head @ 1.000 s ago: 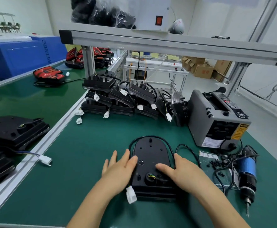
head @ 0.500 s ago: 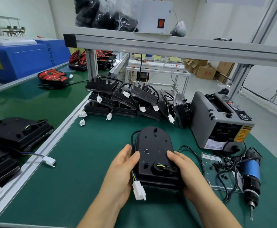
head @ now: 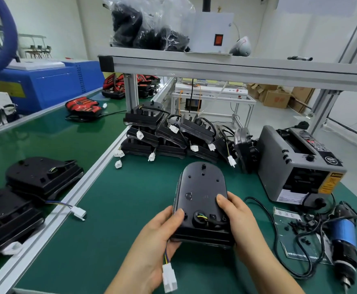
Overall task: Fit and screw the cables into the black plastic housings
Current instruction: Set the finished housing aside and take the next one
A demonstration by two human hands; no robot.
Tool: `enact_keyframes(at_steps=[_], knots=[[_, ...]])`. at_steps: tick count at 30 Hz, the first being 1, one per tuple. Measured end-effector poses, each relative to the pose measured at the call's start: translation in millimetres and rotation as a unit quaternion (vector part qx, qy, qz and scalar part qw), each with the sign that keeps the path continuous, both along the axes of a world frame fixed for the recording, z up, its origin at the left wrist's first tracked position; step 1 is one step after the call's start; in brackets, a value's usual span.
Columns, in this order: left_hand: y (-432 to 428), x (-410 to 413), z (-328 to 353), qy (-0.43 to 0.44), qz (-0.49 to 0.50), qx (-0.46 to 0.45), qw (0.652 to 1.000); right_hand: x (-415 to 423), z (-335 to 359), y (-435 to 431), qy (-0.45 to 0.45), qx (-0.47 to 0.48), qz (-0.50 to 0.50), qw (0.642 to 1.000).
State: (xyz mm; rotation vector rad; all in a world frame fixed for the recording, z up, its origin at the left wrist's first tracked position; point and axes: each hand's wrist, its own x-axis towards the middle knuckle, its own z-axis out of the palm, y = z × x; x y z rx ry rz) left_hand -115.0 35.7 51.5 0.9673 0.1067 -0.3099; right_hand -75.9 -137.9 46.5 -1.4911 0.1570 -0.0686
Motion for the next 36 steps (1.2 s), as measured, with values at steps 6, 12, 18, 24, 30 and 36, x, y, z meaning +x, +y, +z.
enact_keyframes(at_steps=[6, 12, 18, 24, 30, 36], knots=[[4.3, 3.7, 6.9, 0.001, 0.062, 0.012, 0.998, 16.1, 15.1, 11.1, 0.0, -0.022, 0.048, 0.999], [5.3, 10.1, 8.2, 0.012, 0.201, -0.083, 0.976, 36.2, 20.0, 32.3, 0.028, -0.004, 0.096, 0.995], [24.0, 31.4, 18.9, -0.02, 0.345, -0.09, 0.934, 45.8, 15.6, 58.2, 0.018, -0.016, 0.147, 0.989], [71.8, 76.9, 43.0, -0.065, 0.458, -0.045, 0.885, 30.6, -2.2, 53.7, 0.013, -0.154, 0.178, 0.972], [128.7, 143.1, 54.8, -0.009, 0.576, 0.039, 0.816, 23.7, -18.5, 52.5, -0.036, -0.315, 0.202, 0.927], [174.8, 185.0, 50.4, 0.13, 0.583, 0.117, 0.794, 22.4, -28.9, 50.6, -0.077, -0.369, 0.212, 0.901]])
